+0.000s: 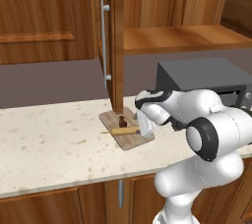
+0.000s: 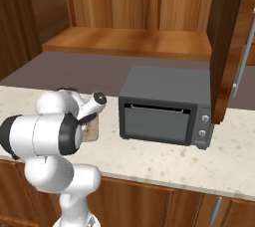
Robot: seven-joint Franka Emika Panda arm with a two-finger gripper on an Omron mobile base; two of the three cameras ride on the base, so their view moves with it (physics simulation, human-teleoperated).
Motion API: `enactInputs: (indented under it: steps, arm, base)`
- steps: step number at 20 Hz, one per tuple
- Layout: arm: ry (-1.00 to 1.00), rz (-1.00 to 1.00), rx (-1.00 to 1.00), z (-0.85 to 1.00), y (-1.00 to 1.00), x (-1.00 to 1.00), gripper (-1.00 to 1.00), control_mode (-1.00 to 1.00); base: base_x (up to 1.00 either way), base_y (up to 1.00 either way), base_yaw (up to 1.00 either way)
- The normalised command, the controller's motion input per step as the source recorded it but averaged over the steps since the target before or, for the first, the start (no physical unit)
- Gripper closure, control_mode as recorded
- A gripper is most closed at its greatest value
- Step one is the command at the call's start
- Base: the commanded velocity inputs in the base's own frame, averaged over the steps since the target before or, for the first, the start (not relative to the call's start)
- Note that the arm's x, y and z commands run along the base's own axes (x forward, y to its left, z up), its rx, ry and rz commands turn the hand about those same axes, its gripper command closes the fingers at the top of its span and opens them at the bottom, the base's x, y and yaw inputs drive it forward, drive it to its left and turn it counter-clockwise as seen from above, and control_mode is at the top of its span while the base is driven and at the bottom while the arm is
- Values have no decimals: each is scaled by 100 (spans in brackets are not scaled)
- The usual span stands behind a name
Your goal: Open the cabinet, retrieve the rolling pin, and place it next to the meat on the cutting board to prepare for tenderizing.
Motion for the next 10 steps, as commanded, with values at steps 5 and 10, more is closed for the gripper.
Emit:
enactInputs:
  steps: [5, 10]
  arm:
    - [0, 0, 0, 56, 0, -4, -100, -100]
    - [0, -1, 0, 70, -14, -29, -100, -100]
  base:
    - [0, 0, 0]
    - [0, 0, 0]
